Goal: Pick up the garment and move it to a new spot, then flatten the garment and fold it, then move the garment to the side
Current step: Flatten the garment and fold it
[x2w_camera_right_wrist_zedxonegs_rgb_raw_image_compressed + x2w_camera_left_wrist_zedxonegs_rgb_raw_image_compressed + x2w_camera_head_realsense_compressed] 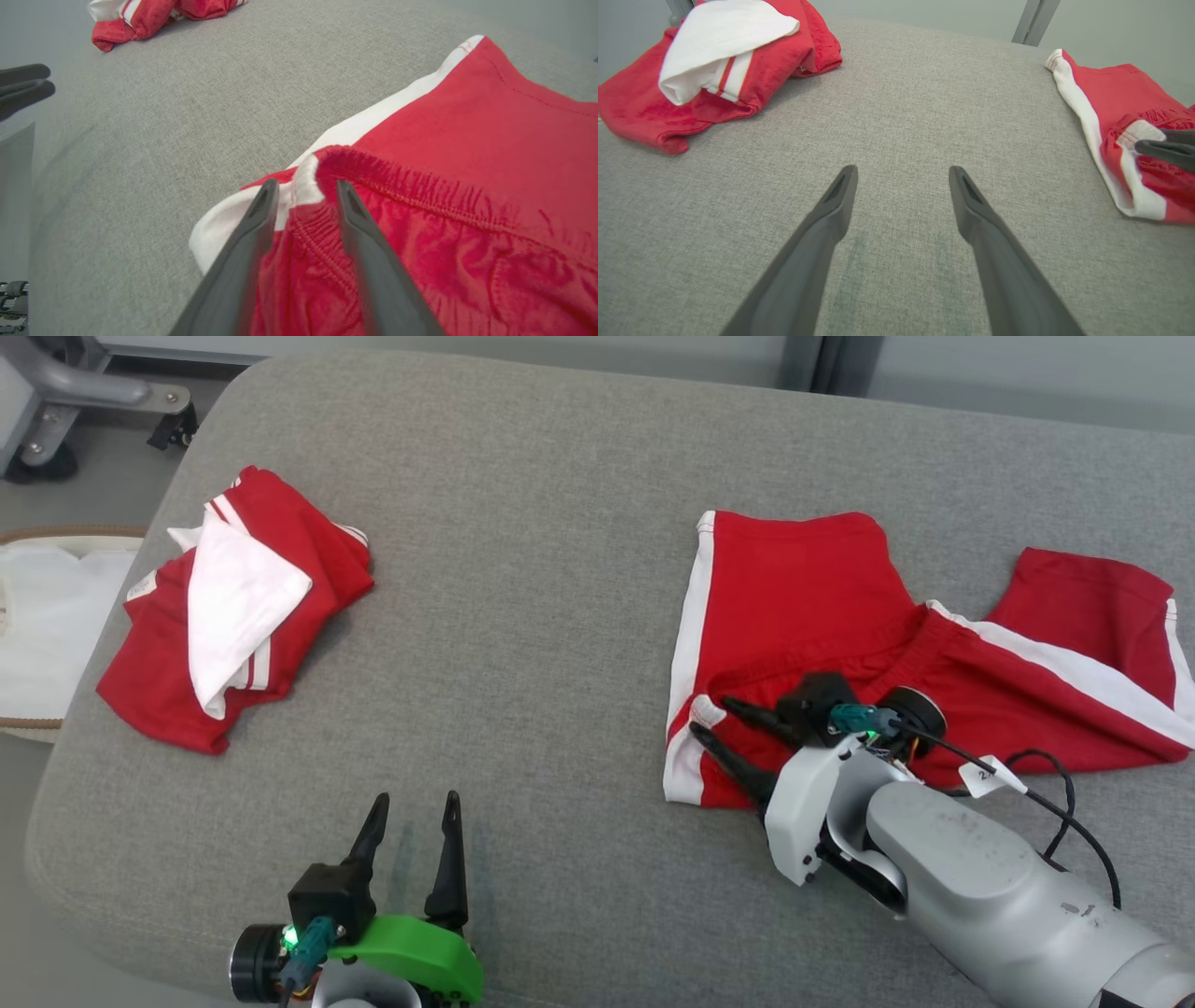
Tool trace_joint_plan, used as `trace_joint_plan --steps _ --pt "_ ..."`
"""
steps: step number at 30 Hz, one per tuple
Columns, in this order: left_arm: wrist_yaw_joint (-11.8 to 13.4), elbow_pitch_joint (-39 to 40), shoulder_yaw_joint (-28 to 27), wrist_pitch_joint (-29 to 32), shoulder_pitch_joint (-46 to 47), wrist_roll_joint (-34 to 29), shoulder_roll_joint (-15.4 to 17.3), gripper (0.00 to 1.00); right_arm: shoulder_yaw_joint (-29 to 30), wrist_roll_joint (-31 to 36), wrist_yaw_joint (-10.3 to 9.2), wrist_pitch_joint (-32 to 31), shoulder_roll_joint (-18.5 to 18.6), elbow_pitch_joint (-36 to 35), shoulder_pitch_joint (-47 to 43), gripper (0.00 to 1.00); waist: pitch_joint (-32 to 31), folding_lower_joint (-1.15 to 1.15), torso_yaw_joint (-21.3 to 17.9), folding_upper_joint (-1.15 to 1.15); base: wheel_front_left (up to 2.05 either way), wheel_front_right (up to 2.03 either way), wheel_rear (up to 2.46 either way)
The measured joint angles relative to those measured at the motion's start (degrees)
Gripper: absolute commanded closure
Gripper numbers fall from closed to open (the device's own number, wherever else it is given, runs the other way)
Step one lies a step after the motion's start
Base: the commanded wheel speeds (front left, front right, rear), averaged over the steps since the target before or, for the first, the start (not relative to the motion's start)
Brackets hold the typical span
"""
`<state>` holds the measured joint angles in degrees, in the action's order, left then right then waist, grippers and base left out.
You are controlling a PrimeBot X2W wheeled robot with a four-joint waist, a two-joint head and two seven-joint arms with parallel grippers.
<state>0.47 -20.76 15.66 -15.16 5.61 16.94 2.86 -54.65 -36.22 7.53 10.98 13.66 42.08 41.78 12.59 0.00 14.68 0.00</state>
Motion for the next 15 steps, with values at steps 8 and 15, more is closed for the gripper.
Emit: trace_joint_plan --steps 8,15 --pt "-0.02 -0.23 0.05 -0.01 -0.24 0.31 -0.01 0.00 -2.13 -3.23 0.00 3.46 1.36 1.49 2.80 1.00 -1.64 0.00 -0.35 0.00 0.00 0.00 0.00" --pt "-0.23 -1.04 0.78 -0.01 -0.44 0.48 -0.01 0.00 9.15 4.67 0.00 4.01 0.12 -9.04 12.15 1.00 -3.84 0.00 0.12 0.00 0.00 0.00 0.00"
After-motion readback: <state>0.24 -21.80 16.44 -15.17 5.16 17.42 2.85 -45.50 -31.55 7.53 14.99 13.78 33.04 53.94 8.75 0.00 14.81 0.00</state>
